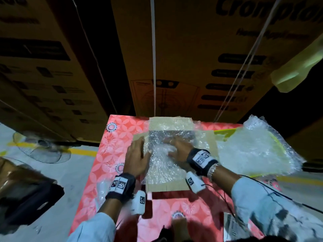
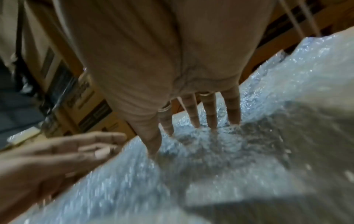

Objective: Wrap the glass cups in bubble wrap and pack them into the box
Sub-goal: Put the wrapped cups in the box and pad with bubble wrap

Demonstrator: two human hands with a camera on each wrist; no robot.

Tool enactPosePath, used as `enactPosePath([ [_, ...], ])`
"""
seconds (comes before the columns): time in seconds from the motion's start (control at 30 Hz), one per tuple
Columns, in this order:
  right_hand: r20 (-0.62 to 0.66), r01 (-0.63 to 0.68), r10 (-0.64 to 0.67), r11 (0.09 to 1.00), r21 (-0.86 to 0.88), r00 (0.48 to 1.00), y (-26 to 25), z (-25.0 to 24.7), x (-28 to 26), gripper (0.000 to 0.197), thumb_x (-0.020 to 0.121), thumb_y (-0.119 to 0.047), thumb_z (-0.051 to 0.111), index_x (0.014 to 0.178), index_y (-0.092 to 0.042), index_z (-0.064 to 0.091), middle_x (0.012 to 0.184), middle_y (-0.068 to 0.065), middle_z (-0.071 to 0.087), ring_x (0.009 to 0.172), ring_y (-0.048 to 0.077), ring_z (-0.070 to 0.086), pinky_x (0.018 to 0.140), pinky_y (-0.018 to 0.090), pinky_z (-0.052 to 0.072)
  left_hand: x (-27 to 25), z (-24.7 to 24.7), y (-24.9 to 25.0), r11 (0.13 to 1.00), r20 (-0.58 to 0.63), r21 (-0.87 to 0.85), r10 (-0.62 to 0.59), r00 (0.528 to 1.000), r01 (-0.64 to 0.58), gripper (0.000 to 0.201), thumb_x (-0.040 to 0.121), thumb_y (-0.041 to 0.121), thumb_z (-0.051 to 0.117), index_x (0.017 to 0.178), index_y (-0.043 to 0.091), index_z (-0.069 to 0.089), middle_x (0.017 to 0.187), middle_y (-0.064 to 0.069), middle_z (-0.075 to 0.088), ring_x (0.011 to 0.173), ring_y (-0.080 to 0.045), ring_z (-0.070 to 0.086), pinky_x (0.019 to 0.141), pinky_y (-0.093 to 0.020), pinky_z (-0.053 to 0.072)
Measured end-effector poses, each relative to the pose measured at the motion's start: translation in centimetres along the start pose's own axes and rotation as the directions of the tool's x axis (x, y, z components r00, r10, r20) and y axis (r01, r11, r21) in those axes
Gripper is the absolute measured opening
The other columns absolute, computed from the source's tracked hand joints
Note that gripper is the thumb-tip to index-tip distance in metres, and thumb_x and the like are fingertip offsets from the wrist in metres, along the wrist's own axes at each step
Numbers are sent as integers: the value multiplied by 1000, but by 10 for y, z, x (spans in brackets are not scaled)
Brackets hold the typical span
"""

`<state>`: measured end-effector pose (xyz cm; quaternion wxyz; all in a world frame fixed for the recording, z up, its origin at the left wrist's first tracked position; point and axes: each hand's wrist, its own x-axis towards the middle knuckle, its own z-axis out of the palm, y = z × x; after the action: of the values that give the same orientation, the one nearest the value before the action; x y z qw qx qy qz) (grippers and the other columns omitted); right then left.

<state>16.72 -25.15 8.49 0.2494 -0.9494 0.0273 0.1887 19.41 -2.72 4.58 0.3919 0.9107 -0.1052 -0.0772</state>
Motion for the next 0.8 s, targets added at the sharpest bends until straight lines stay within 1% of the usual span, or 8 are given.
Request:
enactPosePath([
  [0.1,137,-9,31,987,-158,990,-5,8,17,66,101,-42,57,154,-52,21,170,0,12,151,32,29,114,52,37,-7,6,-6,996,26,45,74,997,-75,61,99,37,58,155,27,35,154,-1,44,137,-25,43,111,-56,39],
  [0.17,229,-17,63,980,-199,971,-5,13,37,71,100,-46,58,158,-46,18,169,6,19,145,35,39,109,48,45,-11,7,-10,995,44,71,61,997,-64,67,99,38,61,159,29,32,161,-2,36,144,-27,37,115,-55,35],
  [0.3,356,-35,140,958,-284,924,6,30,73,82,96,-55,59,162,-35,16,166,8,27,142,35,44,110,47,45,-17,10,-12,996,78,81,24,997,-30,72,96,46,60,160,38,29,168,-5,25,151,-27,26,119,-55,30],
  [0.43,375,-75,212,935,-348,903,16,46,95,88,91,-65,55,162,-29,17,163,13,33,135,37,51,102,48,51,-17,18,-18,996,77,93,1,997,-8,67,96,27,68,156,35,40,169,-6,21,154,-30,23,121,-57,29],
  [0.6,415,-33,157,956,-290,896,14,63,106,85,99,-38,60,163,-21,7,154,19,45,123,39,60,98,50,54,-14,24,-15,998,47,51,-36,998,33,61,99,36,66,155,34,42,170,-7,20,155,-28,21,123,-52,26],
  [0.7,378,-43,174,943,-331,909,13,56,103,50,91,-29,57,138,-16,49,139,17,60,108,34,66,92,45,56,-11,24,-12,998,41,42,-47,998,46,70,93,30,74,155,33,42,170,-7,20,155,-27,22,123,-51,28],
  [0.73,347,-51,177,938,-344,921,7,48,99,34,95,-28,55,126,-13,57,130,16,65,103,31,67,90,40,56,-11,25,-11,998,42,34,-52,998,51,73,90,25,76,155,33,42,170,-6,19,156,-27,22,123,-50,29],
  [0.8,295,-29,144,932,-361,945,-10,28,89,28,101,-19,52,125,-8,64,125,14,68,107,28,68,93,38,56,-11,26,-12,997,43,3,-77,996,77,78,87,16,77,155,33,43,170,-4,19,155,-27,23,123,-46,32],
])
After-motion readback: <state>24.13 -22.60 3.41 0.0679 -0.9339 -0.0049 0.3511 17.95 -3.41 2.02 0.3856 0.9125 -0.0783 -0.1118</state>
